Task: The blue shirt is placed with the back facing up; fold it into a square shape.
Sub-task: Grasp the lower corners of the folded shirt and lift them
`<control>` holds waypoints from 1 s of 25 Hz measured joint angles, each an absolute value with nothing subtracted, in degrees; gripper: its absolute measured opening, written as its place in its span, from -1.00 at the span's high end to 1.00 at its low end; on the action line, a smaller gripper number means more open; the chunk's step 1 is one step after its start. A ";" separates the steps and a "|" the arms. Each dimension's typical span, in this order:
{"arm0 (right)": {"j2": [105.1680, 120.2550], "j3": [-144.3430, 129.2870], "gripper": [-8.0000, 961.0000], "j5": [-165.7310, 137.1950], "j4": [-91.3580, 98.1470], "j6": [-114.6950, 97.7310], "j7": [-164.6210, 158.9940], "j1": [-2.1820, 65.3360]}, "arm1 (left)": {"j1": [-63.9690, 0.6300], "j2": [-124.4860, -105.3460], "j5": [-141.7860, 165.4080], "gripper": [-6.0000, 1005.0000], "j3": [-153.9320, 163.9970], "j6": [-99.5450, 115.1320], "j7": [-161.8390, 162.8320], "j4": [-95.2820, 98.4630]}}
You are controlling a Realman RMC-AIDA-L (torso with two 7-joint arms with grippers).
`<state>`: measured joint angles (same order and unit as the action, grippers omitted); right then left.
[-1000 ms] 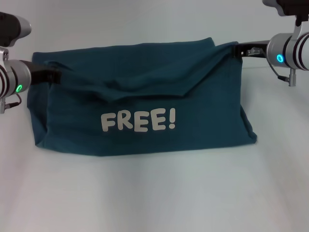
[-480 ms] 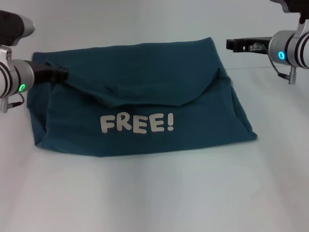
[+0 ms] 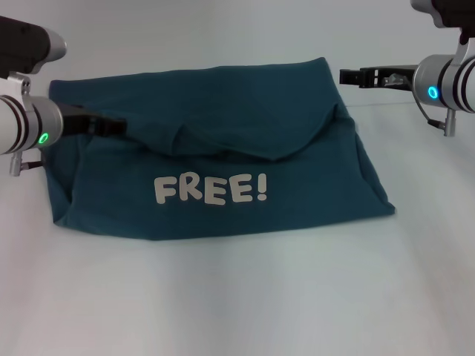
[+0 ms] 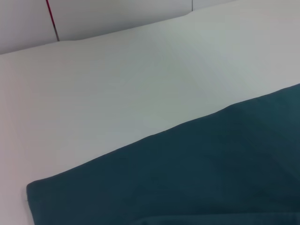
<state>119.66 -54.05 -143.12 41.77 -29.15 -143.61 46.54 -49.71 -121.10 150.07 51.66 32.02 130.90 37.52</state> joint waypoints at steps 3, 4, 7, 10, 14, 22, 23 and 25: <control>119.66 -54.05 -0.94 -143.12 41.76 -29.15 -143.61 46.30 | -49.44 -120.98 149.98 -0.57 51.15 32.10 130.92 37.99; 119.66 -54.06 -0.94 -143.08 41.77 -29.19 -143.60 46.20 | -49.29 -120.89 149.83 -0.63 50.77 32.37 130.93 38.25; 119.60 -54.06 -0.94 -142.99 42.10 -29.97 -143.47 45.95 | -48.54 -120.48 149.49 -0.76 47.95 35.14 130.76 39.54; 119.35 -54.06 -0.94 -142.98 42.62 -32.01 -142.79 45.87 | -47.43 -119.81 149.37 -0.86 44.46 42.13 130.51 42.11; 118.87 -53.99 -0.94 -144.41 46.36 -39.52 -141.63 45.42 | -44.91 -118.91 149.50 -0.86 42.49 53.84 132.66 47.17; 117.54 -53.22 -0.94 -146.62 58.51 -55.73 -142.99 42.12 | -40.66 -117.71 155.81 -0.86 42.55 76.72 145.28 59.50; 117.43 -53.18 -0.94 -146.63 59.44 -56.67 -143.18 41.77 | -40.61 -117.76 157.12 -0.86 42.56 78.58 146.62 60.28; 117.27 -53.02 -0.94 -146.63 60.57 -57.89 -143.51 41.39 | -40.61 -117.96 158.53 -0.86 42.59 80.98 148.38 61.26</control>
<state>117.27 -53.03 -146.63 60.57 -57.89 -143.51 41.39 -40.61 -117.96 158.53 42.59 80.98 148.38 61.26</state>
